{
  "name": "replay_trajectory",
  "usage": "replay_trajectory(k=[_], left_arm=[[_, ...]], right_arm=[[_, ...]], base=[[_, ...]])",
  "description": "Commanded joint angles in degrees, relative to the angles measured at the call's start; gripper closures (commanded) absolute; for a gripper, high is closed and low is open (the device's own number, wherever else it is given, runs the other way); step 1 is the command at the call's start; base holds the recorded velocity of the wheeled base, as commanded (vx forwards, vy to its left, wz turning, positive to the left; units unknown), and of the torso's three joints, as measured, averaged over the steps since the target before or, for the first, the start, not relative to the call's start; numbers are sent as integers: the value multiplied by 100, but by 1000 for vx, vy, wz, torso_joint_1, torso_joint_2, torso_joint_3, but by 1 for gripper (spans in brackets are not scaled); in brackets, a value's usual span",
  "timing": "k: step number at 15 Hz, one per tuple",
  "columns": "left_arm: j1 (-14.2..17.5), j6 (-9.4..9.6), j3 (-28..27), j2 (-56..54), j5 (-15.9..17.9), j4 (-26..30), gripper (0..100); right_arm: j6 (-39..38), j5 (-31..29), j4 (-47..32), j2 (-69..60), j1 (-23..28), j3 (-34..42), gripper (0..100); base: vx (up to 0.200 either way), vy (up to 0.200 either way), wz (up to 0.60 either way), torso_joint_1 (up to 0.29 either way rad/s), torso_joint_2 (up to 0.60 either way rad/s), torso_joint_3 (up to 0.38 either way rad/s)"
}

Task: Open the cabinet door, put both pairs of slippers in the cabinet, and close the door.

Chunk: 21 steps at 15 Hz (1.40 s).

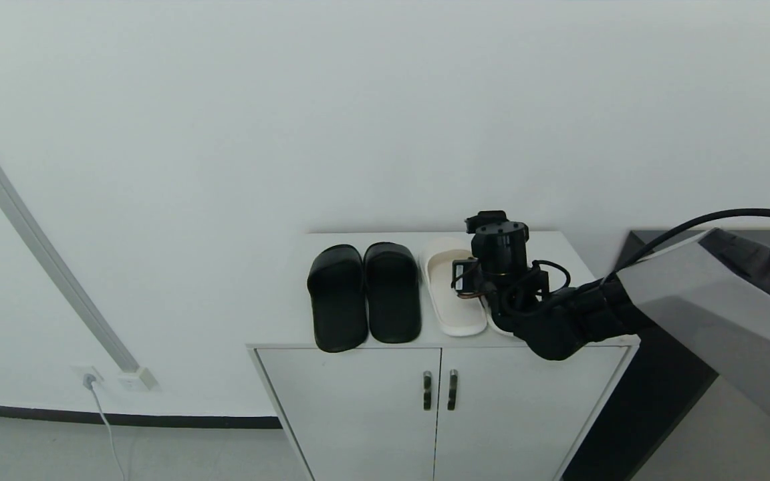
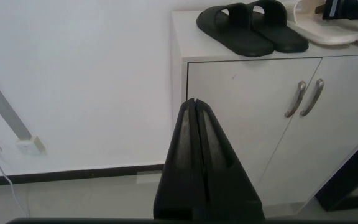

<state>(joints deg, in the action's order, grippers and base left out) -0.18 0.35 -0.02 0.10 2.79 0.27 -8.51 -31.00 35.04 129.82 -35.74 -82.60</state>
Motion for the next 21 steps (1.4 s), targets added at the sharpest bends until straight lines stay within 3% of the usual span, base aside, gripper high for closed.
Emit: replay_trajectory(k=[1, 4, 7, 8, 10, 12, 18, 21], left_arm=[[1, 0, 2, 8, 2, 0, 100], [1, 0, 2, 8, 2, 0, 100], [1, 17, 2, 8, -7, 0, 100], [1, 9, 2, 8, -7, 0, 100], [1, 9, 2, 8, -7, 0, 100], [1, -9, 2, -1, -7, -9, 100], [1, -18, 2, 8, 2, -9, 100], [1, -18, 2, 8, 2, -9, 100]], right_arm=[[34, 6, 3, -695, -100, 447, 100], [42, 261, 3, -1811, -469, 1677, 100], [42, 1263, -6, -3164, -917, 3136, 100], [121, 1764, -234, -3999, -1154, 3875, 100], [157, 2344, -770, -4949, -1260, 4551, 100], [209, 2880, -1236, -5423, -1260, 4639, 100], [236, 2889, -1368, -5274, -1260, 4710, 100], [236, 2889, -1359, -5177, -1260, 4727, 100]], base=[[0, 0, 0, 0, 0, 0], [0, 0, 0, 0, 0, 0], [0, 0, 0, 0, 0, 0], [0, 0, 0, 0, 0, 0], [0, 0, 0, 0, 0, 0], [0, 0, 0, 0, 0, 0], [0, 0, 0, 0, 0, 0], [-200, 0, 0, 14, 7, 2]])
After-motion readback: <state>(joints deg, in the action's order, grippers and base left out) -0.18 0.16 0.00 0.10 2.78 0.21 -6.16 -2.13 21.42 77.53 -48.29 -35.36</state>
